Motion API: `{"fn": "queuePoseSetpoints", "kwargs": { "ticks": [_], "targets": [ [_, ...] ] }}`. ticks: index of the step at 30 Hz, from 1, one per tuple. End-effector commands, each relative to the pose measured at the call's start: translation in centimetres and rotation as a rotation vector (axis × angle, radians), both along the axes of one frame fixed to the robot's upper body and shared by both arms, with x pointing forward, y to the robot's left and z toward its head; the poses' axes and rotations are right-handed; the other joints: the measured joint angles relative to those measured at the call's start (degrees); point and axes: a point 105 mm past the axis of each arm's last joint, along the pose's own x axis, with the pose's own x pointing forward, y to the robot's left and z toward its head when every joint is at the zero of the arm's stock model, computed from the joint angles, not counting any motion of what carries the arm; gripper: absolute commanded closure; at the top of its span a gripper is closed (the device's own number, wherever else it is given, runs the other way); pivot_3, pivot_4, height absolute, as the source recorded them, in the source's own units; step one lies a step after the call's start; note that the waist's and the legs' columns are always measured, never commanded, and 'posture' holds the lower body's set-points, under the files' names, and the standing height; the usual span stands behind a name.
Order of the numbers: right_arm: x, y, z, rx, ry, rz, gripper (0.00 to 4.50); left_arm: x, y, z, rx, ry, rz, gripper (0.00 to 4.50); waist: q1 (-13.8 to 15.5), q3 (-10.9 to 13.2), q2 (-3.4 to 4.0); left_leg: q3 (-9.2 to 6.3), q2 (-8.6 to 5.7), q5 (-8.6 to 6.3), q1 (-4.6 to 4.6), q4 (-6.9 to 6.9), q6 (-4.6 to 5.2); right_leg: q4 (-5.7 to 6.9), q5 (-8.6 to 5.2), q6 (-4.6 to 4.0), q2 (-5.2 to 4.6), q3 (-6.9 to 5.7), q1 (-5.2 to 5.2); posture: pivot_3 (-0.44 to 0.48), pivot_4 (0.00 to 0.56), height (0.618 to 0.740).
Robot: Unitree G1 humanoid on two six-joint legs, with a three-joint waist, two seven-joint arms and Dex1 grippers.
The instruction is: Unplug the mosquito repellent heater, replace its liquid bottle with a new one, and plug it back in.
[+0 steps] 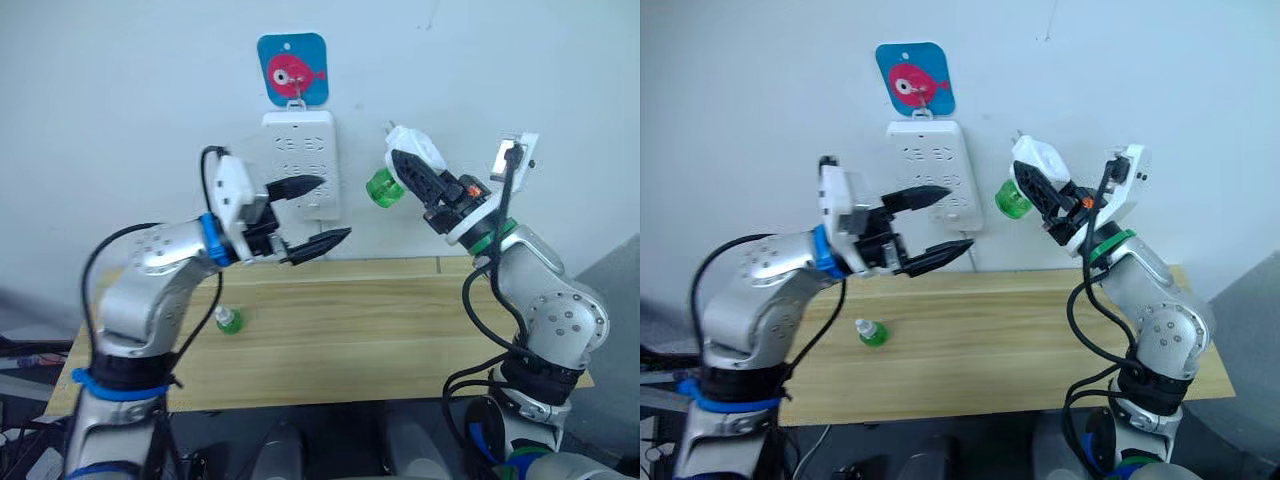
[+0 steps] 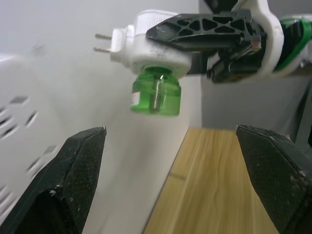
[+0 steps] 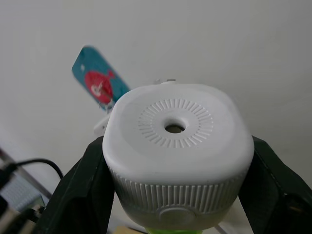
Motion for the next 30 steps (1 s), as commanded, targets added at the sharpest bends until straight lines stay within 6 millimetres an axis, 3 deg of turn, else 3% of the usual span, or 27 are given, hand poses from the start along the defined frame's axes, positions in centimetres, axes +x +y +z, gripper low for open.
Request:
{"fn": "queuePoseSetpoints", "kwargs": {
  "ticks": [1,9,30],
  "targets": [
    [-1.0,-0.9,1.5,0.132,-0.004,-0.013,1.53,-0.1,-1.9,0.1,-0.036,-0.029,-0.036,0.0,-0.9,0.0,0.0,0.0,0.0,0.0,-0.05,-0.01,-0.01,-0.03,0.0,0.0,-0.01,-0.01,-0.02,-0.166,0.179,0.734],
    [-2.4,-1.6,1.4,0.284,0.088,0.04,1.53,0.8,-4.4,1.0,-0.124,-0.057,-0.064,0.0,-2.7,0.0,0.06,0.02,0.03,-0.02,-0.02,0.01,0.09,0.0,0.0,0.01,0.03,0.03,0.0,-0.188,0.181,0.734],
    [-3.1,-1.2,1.4,0.359,0.16,0.082,1.53,0.5,-5.9,1.3,-0.15,-0.101,-0.136,0.0,-3.4,0.0,0.06,0.02,0.0,-0.01,-0.06,0.0,0.1,-0.09,-0.01,0.02,0.06,0.04,0.03,-0.203,0.177,0.734]
  ]
}}
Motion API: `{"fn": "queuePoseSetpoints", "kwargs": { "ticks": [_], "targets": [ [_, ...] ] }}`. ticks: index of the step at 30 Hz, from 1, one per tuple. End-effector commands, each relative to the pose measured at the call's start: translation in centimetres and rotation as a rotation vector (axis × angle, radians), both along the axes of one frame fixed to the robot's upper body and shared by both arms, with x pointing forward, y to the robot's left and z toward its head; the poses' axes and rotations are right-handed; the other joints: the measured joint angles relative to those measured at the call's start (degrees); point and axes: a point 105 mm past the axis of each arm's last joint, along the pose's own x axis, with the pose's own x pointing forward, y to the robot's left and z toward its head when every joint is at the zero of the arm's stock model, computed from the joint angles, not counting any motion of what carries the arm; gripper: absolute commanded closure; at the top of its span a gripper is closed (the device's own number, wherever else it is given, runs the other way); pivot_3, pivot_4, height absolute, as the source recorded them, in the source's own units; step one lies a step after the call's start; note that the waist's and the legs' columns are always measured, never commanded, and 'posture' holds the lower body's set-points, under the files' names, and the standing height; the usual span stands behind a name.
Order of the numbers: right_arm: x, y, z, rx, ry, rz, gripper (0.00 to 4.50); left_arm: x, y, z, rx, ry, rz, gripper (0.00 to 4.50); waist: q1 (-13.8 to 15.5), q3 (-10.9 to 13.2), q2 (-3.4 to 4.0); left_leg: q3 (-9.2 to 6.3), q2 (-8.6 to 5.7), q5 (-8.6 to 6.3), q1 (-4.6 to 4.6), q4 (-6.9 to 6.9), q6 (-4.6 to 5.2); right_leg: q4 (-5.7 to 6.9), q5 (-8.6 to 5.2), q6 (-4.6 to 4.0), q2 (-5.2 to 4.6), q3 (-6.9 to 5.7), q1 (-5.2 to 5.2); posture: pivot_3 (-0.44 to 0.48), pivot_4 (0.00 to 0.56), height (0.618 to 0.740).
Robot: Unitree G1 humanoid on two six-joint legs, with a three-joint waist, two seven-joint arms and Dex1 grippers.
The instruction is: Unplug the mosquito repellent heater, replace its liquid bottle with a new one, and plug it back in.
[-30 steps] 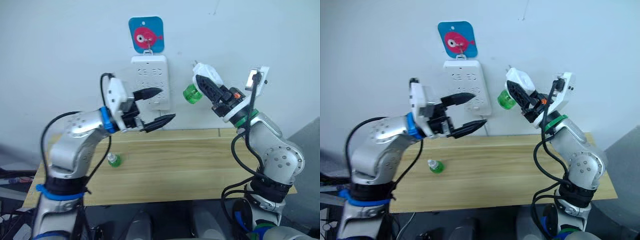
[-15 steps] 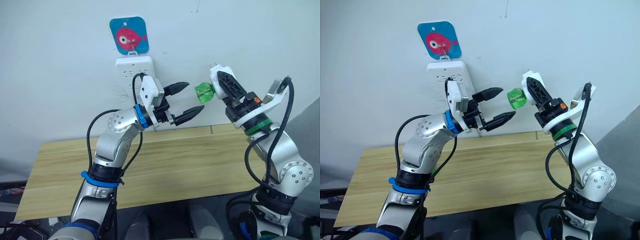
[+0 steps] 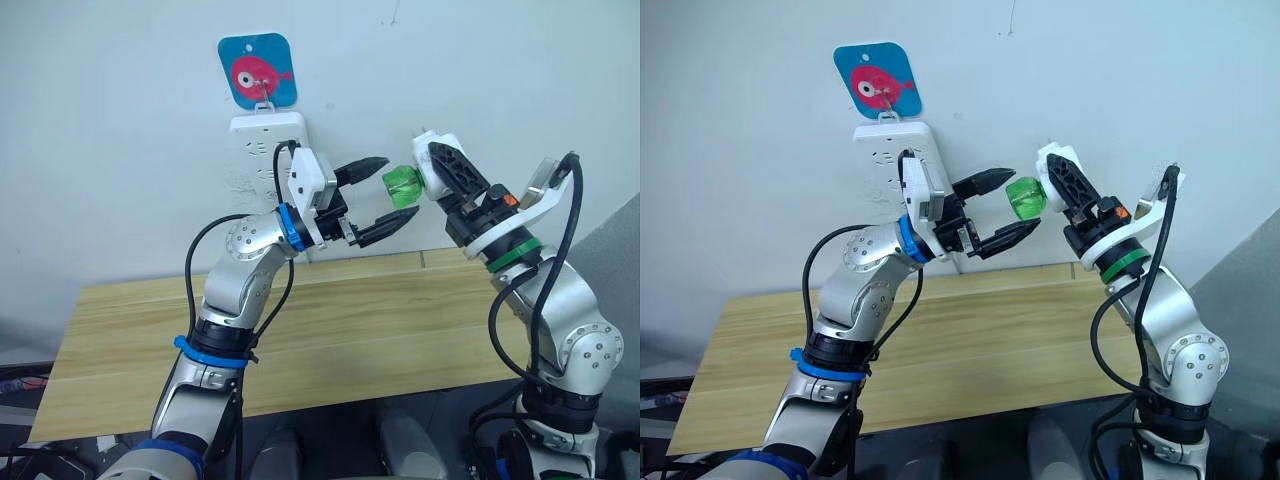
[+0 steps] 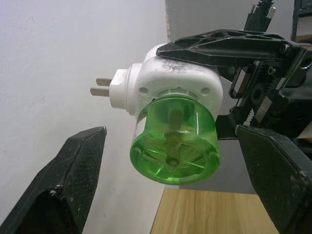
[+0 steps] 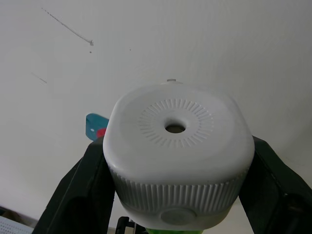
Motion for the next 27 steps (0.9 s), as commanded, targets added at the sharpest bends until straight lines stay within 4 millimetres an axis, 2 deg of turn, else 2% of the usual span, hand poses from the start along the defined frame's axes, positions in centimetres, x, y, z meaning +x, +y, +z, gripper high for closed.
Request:
{"fn": "queuePoseSetpoints", "kwargs": {
  "ticks": [1,4,9,20,24,27],
  "targets": [
    [-1.0,0.2,1.3,0.032,-0.053,0.022,1.53,-0.7,-0.3,0.7,-0.006,-0.047,-0.024,0.0,0.0,0.0,0.0,0.0,0.0,0.0,0.0,0.0,0.0,-0.01,0.0,0.0,0.0,0.0,0.0,-0.203,0.177,0.734],
    [-1.4,0.6,1.3,0.03,-0.058,0.043,1.53,-0.3,-0.5,0.5,-0.007,-0.046,-0.011,0.6,0.0,0.0,0.0,0.0,0.0,0.0,0.0,0.0,0.0,-0.01,0.0,0.0,0.0,0.0,0.0,-0.203,0.177,0.734],
    [-1.6,1.0,1.0,0.032,-0.047,0.057,1.53,-0.1,-0.8,1.0,-0.034,-0.06,-0.002,2.19,0.1,0.0,0.0,0.0,-0.01,0.0,-0.02,0.01,0.0,-0.04,0.0,0.0,0.0,0.0,0.02,-0.203,0.175,0.734],
    [-1.6,0.6,0.5,0.039,-0.019,0.048,1.53,-0.2,-0.7,1.5,-0.045,-0.109,0.009,2.25,0.1,0.0,0.0,0.0,0.0,0.0,-0.01,0.0,0.0,-0.05,0.0,0.0,0.0,0.0,0.02,-0.203,0.174,0.734],
    [-1.6,-0.8,0.5,0.049,-0.029,0.011,0.1,-0.1,0.2,0.8,-0.012,-0.109,0.016,2.25,0.1,0.0,0.0,0.0,0.0,0.0,-0.01,0.0,0.0,-0.06,0.0,0.0,0.0,0.0,0.02,-0.203,0.174,0.734],
    [-1.5,-2.4,-0.1,0.015,-0.01,-0.036,0.0,-0.3,0.8,0.0,0.028,-0.116,0.017,2.25,0.2,0.0,0.0,0.0,0.0,0.0,-0.01,0.0,0.0,-0.06,0.0,0.0,0.0,0.01,0.03,-0.201,0.175,0.734]
  ]
}}
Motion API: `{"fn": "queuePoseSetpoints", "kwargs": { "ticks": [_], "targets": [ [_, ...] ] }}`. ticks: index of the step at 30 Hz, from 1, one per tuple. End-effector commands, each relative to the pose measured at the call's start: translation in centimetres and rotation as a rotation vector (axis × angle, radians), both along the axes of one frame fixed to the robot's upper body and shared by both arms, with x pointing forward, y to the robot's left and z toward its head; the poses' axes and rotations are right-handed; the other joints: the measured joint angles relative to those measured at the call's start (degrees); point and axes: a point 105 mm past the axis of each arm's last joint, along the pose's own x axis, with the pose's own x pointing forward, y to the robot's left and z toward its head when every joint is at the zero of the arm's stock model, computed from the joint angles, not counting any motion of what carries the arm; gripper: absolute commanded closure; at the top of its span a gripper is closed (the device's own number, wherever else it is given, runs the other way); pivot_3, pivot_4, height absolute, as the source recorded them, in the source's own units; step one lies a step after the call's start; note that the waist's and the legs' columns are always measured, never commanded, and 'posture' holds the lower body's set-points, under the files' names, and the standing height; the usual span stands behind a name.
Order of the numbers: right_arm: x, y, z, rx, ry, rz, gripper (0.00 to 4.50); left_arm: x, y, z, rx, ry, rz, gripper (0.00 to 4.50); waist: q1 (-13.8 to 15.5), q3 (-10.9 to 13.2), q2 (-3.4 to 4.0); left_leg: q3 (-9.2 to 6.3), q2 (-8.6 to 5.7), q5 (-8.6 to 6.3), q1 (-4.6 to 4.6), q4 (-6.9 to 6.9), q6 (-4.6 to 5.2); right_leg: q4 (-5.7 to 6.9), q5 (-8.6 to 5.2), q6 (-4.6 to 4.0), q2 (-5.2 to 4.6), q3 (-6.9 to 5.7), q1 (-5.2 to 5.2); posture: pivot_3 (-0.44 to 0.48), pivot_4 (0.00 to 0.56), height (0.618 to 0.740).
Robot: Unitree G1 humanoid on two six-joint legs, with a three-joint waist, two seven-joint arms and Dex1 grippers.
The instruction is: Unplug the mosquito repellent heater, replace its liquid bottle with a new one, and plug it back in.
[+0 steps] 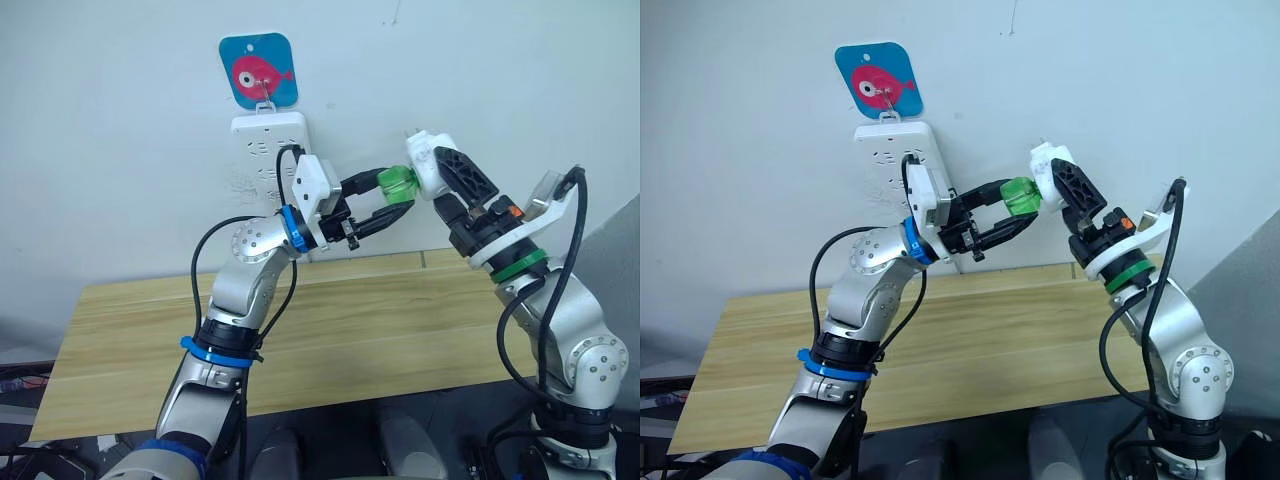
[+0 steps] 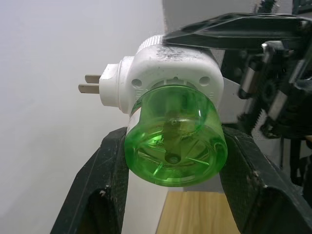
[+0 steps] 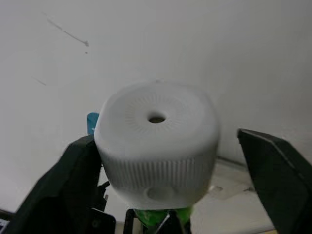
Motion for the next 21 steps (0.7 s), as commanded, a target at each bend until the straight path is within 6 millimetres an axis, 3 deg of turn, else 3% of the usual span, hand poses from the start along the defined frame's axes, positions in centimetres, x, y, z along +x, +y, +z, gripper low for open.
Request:
{"fn": "queuePoseSetpoints", "kwargs": {
  "ticks": [1,6,12,21],
  "targets": [
    [-0.8,-1.9,0.7,-0.014,-0.045,-0.034,0.0,-0.8,0.8,0.3,0.01,-0.059,-0.002,2.25,0.1,0.0,0.0,0.0,0.0,0.0,0.0,0.0,0.0,-0.01,0.0,0.0,0.0,-0.01,0.01,-0.201,0.175,0.734],
    [-1.0,-4.3,-0.8,-0.238,-0.048,0.008,0.0,-1.6,2.7,-1.9,0.091,-0.019,0.009,2.25,0.3,0.0,0.02,0.02,0.0,0.0,-0.03,-0.02,0.01,-0.11,0.0,0.0,0.0,0.01,0.02,-0.193,0.184,0.734],
    [-1.2,-4.5,-3.5,-0.609,-0.027,0.284,0.0,-2.4,4.2,-3.6,0.183,-0.005,-0.019,2.25,1.1,0.1,0.08,0.07,0.03,-0.01,0.05,0.01,0.03,-0.13,0.0,0.0,0.06,0.04,0.09,-0.18,0.19,0.734],
    [-2.4,-2.6,-3.5,-0.49,0.061,0.738,0.0,-5.2,4.8,-5.3,0.288,-0.017,-0.149,2.25,2.3,0.3,0.09,0.01,0.05,-0.03,-0.04,-0.01,0.07,-0.33,0.0,0.0,0.06,-0.04,0.13,-0.125,0.203,0.734]
  ]
}}
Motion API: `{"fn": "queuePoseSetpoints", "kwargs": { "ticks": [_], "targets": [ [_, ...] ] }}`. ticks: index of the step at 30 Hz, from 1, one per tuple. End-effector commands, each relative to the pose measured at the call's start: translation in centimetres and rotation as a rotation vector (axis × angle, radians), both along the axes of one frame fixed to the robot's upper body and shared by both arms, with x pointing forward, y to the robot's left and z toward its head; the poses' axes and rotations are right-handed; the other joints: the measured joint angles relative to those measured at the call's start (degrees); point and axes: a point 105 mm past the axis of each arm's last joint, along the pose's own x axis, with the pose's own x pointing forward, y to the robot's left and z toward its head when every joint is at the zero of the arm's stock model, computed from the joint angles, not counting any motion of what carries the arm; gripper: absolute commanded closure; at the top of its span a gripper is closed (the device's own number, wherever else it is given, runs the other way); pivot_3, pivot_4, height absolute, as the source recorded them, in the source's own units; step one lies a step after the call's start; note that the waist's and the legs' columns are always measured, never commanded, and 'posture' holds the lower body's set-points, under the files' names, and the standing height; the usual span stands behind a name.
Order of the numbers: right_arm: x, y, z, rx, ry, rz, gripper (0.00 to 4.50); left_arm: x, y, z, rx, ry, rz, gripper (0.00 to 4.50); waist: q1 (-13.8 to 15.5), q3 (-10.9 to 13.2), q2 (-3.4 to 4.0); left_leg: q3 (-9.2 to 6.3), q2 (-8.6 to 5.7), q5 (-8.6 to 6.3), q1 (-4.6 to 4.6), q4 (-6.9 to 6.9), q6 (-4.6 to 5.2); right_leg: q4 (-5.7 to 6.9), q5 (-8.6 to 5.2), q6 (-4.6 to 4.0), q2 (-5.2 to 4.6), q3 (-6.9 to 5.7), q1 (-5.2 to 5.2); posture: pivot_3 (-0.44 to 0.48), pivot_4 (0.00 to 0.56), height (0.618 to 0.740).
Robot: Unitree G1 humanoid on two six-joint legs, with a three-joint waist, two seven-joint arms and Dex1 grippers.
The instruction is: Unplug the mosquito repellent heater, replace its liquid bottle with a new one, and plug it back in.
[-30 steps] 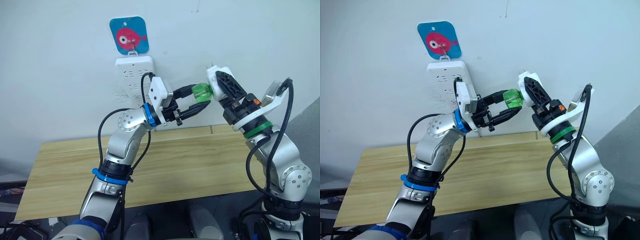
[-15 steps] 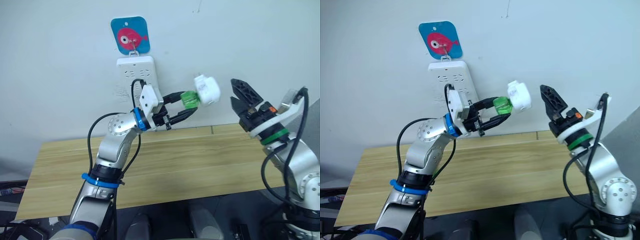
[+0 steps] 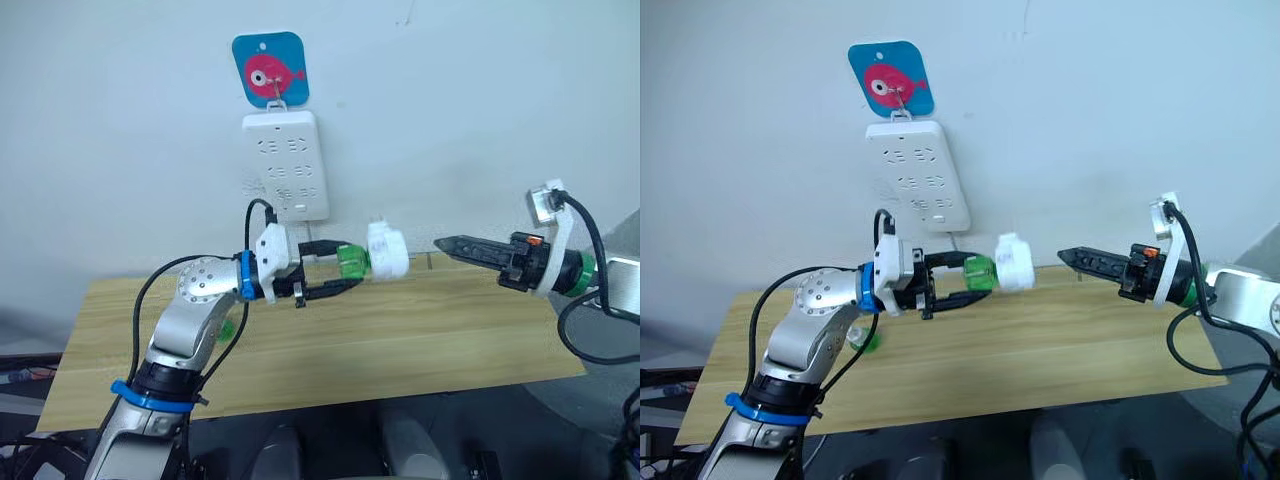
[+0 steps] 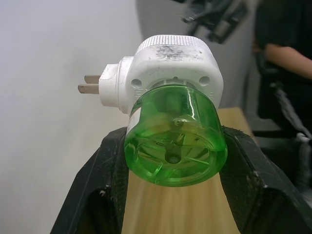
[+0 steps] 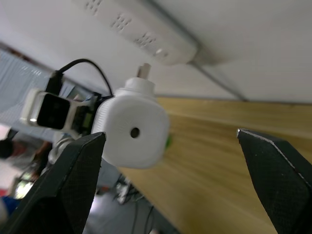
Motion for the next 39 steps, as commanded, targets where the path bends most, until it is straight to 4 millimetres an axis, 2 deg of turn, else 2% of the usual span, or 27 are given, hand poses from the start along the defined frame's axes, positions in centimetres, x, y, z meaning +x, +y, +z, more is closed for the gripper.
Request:
{"fn": "queuePoseSetpoints", "kwargs": {
  "ticks": [1,8,16,32,35,38,39],
  "targets": [
    [-1.3,0.8,1.0,0.088,0.068,0.145,0.0,-0.9,-0.1,1.5,-0.013,-0.081,-0.048,2.25,0.7,0.2,0.0,0.0,0.0,0.0,-0.01,0.01,0.0,0.0,0.0,0.0,0.0,0.0,0.0,-0.125,0.203,0.734],
    [-2.4,2.3,0.2,0.103,0.138,0.26,0.0,-1.7,-0.2,1.4,0.004,-0.098,-0.093,2.25,1.9,0.4,-0.05,-0.02,0.0,0.0,-0.02,0.03,0.01,0.0,0.01,0.0,-0.01,-0.02,0.0,-0.106,0.209,0.734],
    [-2.0,4.3,0.3,0.149,0.109,0.285,0.0,-2.1,-0.6,1.7,0.003,-0.113,-0.125,2.25,2.3,0.5,-0.04,-0.01,0.0,0.0,-0.02,0.04,0.0,0.02,0.01,0.01,-0.01,-0.01,-0.01,-0.105,0.21,0.734],
    [-2.2,6.2,0.6,0.225,0.132,0.346,0.0,-2.2,-1.2,2.0,-0.011,-0.132,-0.144,2.25,2.4,0.6,-0.04,-0.05,0.0,0.0,-0.04,0.04,0.0,0.01,0.02,0.02,-0.01,-0.04,-0.02,-0.097,0.205,0.734],
    [-2.3,6.2,0.6,0.228,0.133,0.35,0.52,-2.2,-1.2,2.0,-0.011,-0.133,-0.145,2.25,2.4,0.6,-0.04,-0.04,0.0,0.0,-0.05,0.04,0.0,-0.01,0.02,0.02,-0.02,-0.04,-0.02,-0.097,0.204,0.734],
    [-2.4,6.2,0.7,0.231,0.131,0.356,1.44,-2.2,-1.2,1.9,-0.012,-0.132,-0.145,2.25,2.4,0.6,-0.04,-0.05,0.0,0.0,-0.06,0.03,0.0,0.0,0.02,0.02,-0.02,-0.04,-0.02,-0.097,0.203,0.734],
    [-2.4,6.2,0.7,0.229,0.131,0.359,1.49,-2.3,-1.2,1.8,-0.005,-0.118,-0.149,2.25,2.4,0.6,-0.04,-0.04,0.0,0.0,-0.05,0.03,0.0,0.0,0.02,0.02,-0.02,-0.04,-0.02,-0.097,0.202,0.734]
  ]
}}
